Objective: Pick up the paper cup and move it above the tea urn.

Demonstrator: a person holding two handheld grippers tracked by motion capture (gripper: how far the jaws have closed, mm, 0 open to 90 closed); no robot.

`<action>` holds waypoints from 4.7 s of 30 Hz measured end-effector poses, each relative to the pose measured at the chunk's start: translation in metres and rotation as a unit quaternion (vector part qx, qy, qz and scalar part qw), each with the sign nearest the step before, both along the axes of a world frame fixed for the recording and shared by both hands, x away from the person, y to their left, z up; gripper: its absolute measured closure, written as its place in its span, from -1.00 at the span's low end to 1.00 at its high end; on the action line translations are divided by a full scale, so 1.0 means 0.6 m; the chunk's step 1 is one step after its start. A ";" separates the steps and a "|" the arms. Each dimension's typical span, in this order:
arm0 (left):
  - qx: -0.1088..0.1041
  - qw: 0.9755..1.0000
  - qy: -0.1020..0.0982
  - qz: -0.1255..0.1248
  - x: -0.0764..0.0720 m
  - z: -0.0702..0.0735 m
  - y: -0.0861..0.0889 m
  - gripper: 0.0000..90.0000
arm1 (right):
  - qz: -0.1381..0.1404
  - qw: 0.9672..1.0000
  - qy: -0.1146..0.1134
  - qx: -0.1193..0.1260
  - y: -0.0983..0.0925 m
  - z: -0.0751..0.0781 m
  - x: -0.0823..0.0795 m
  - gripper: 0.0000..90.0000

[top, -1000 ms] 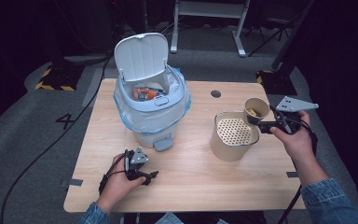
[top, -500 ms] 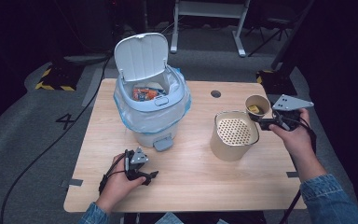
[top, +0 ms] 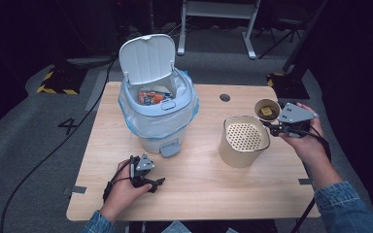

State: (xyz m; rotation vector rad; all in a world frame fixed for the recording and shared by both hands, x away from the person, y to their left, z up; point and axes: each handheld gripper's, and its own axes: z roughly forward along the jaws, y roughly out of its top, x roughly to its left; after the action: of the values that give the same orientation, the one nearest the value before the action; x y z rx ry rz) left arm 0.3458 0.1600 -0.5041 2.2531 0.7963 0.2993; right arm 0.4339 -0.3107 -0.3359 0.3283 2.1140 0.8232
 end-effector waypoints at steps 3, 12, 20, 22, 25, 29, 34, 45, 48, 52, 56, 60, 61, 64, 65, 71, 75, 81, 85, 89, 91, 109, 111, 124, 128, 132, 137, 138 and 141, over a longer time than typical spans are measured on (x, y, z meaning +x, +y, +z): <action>0.000 1.000 0.000 0.000 0.000 0.000 0.000 -0.56 | 0.001 1.000 -0.013 -0.023 0.004 0.000 -0.002 -0.26; 0.000 1.000 0.000 0.000 0.000 0.000 0.000 -0.56 | 0.011 0.989 -0.073 -0.132 0.028 0.000 -0.019 -0.25; 0.000 1.000 0.000 0.000 0.000 0.000 0.000 -0.56 | 0.023 0.966 -0.125 -0.226 0.050 -0.011 -0.029 -0.25; 0.000 1.000 0.000 0.000 0.000 0.000 0.000 -0.56 | 0.026 0.958 -0.136 -0.253 0.055 -0.017 -0.033 -0.25; 0.000 1.000 0.000 0.000 0.000 0.000 0.000 -0.56 | 0.029 0.948 -0.151 -0.280 0.059 -0.020 -0.037 -0.25; 0.000 1.000 0.000 0.000 0.000 0.000 0.000 -0.56 | 0.027 0.930 -0.173 -0.324 0.065 -0.027 -0.042 -0.25; 0.000 1.000 0.000 0.000 0.000 0.000 0.000 -0.56 | 0.026 0.896 -0.216 -0.387 0.076 -0.041 -0.055 -0.24; 0.000 1.000 0.000 0.000 0.000 0.000 0.000 -0.56 | 0.037 0.822 -0.304 -0.480 0.102 -0.049 -0.076 -0.23; 0.000 1.000 0.000 0.000 0.000 0.000 0.000 -0.56 | 0.034 0.805 -0.318 -0.500 0.104 -0.051 -0.078 -0.23; 0.000 1.000 0.000 0.000 0.000 0.000 0.000 -0.56 | 0.036 0.768 -0.344 -0.539 0.108 -0.056 -0.080 -0.23; 0.000 1.000 0.000 0.000 0.000 0.000 0.000 -0.56 | 0.042 0.745 -0.360 -0.560 0.110 -0.059 -0.083 -0.23; 0.000 1.000 0.000 0.000 0.000 0.000 0.000 -0.56 | 0.045 0.709 -0.383 -0.590 0.112 -0.066 -0.085 -0.23; 0.000 1.000 0.000 0.000 0.000 0.000 0.000 -0.56 | 0.047 0.694 -0.390 -0.603 0.113 -0.069 -0.087 -0.23; 0.000 1.000 0.000 0.000 0.000 0.000 0.000 -0.56 | 0.053 0.679 -0.398 -0.614 0.113 -0.069 -0.086 -0.23; 0.000 1.000 0.000 0.000 0.000 0.000 0.000 -0.56 | 0.049 0.676 -0.403 -0.615 0.113 -0.071 -0.087 -0.23; 0.000 1.000 0.000 0.000 0.000 0.000 0.000 -0.56 | 0.054 0.641 -0.418 -0.641 0.114 -0.076 -0.088 -0.23; 0.000 1.000 0.000 0.000 0.000 0.000 0.000 -0.56 | 0.063 0.616 -0.422 -0.662 0.117 -0.082 -0.088 -0.23; 0.000 1.000 0.000 0.000 0.000 0.000 0.000 -0.56 | 0.069 0.586 -0.427 -0.685 0.123 -0.084 -0.089 -0.23; 0.000 1.000 0.000 0.000 0.000 0.000 0.000 -0.56 | 0.068 0.574 -0.432 -0.692 0.125 -0.084 -0.091 -0.23; 0.000 1.000 0.000 0.000 0.000 0.000 0.000 -0.56 | 0.065 0.567 -0.438 -0.694 0.133 -0.086 -0.098 -0.23; 0.000 1.000 0.000 0.002 -0.001 0.000 0.000 -0.56 | 0.062 0.568 -0.436 -0.695 0.135 -0.086 -0.098 -0.23; 0.000 1.000 0.001 0.004 -0.002 0.000 0.001 -0.56 | 0.045 0.549 -0.449 -0.704 0.146 -0.076 -0.109 -0.21; -0.001 1.000 0.001 0.004 -0.002 0.000 0.001 -0.56 | 0.027 0.552 -0.452 -0.701 0.147 -0.066 -0.108 -0.21; 0.000 1.000 0.001 0.004 -0.002 0.000 0.001 -0.56 | 0.031 0.557 -0.446 -0.700 0.148 -0.066 -0.108 -0.21; 0.000 1.000 0.001 0.004 -0.002 0.000 0.001 -0.56 | 0.035 0.559 -0.447 -0.697 0.148 -0.064 -0.106 -0.22; 0.000 1.000 0.001 0.004 -0.002 0.000 0.001 -0.56 | 0.035 0.566 -0.443 -0.694 0.147 -0.063 -0.104 -0.23; 0.000 1.000 0.001 0.003 -0.002 0.000 0.001 -0.56 | 0.036 0.628 -0.425 -0.651 0.144 -0.049 -0.104 -0.25; 0.000 1.000 0.001 0.004 -0.002 0.000 0.001 -0.56 | 0.038 0.654 -0.414 -0.632 0.143 -0.044 -0.102 -0.25; 0.000 1.000 0.001 0.004 -0.002 0.000 0.001 -0.56 | 0.035 0.729 -0.379 -0.568 0.134 -0.024 -0.098 -0.26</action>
State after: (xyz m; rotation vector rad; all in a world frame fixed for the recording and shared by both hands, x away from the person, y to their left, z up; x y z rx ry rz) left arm 0.3448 0.1608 -0.5039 2.2511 0.8060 0.2998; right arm 0.3751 -0.2305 -0.3502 -0.6553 1.4519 -0.3925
